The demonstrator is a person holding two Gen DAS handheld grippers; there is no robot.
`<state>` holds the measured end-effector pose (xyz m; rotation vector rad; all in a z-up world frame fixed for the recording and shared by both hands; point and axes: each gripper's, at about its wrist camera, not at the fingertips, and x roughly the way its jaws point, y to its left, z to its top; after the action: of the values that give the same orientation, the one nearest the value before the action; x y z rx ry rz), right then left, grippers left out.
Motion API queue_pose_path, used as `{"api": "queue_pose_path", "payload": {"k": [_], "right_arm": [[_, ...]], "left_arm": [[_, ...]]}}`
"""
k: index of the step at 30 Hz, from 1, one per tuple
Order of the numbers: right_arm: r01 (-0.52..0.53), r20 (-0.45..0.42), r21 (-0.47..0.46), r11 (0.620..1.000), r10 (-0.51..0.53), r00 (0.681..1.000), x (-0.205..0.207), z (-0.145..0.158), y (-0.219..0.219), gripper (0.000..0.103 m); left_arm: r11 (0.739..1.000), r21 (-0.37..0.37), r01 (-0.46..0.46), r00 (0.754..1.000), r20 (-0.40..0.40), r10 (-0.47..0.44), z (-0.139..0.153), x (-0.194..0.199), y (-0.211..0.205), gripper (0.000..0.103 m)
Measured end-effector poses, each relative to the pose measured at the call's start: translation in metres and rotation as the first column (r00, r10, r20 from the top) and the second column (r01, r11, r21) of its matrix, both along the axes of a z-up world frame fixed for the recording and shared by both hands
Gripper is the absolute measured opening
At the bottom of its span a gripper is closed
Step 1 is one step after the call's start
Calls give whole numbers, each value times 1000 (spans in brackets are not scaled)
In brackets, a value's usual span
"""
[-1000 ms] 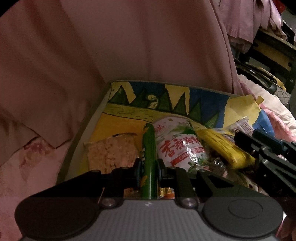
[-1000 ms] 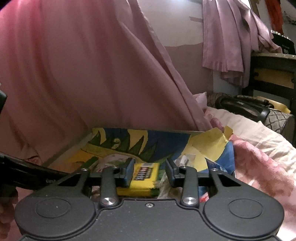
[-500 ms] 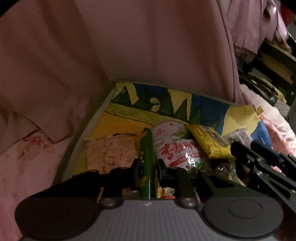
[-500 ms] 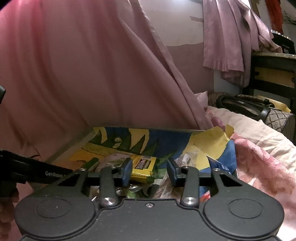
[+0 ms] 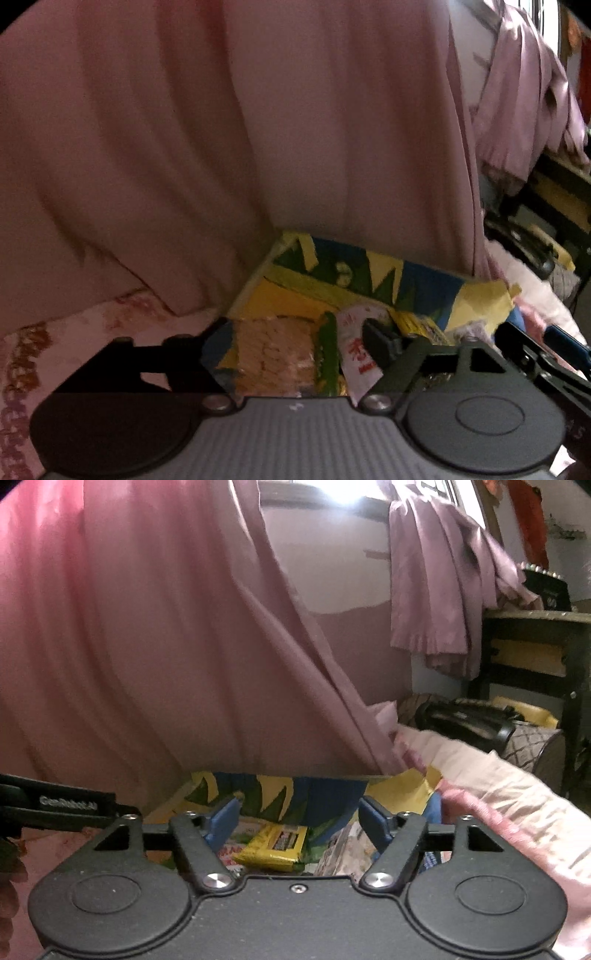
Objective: Organize snacks
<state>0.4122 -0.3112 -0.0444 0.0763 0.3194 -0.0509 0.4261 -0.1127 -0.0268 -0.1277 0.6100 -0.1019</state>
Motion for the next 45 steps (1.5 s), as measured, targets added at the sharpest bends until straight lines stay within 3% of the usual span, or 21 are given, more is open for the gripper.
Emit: {"api": "queue_pose_path", "payload": {"k": [4, 11, 22, 45], "right_arm": [[5, 36, 0, 1000, -5, 999, -15, 16, 2, 86], [22, 97, 6, 1000, -22, 995, -43, 38, 5, 102], [46, 167, 43, 998, -53, 984, -83, 56, 9, 102], [71, 169, 110, 991, -89, 982, -185, 58, 16, 102]], "left_arm": [[1000, -5, -29, 998, 46, 30, 15, -14, 10, 100], [999, 1, -47, 993, 107, 46, 33, -38, 17, 102], [998, -19, -60, 987, 149, 62, 48, -79, 27, 103], [988, -102, -112, 974, 184, 129, 46, -185, 52, 103]]}}
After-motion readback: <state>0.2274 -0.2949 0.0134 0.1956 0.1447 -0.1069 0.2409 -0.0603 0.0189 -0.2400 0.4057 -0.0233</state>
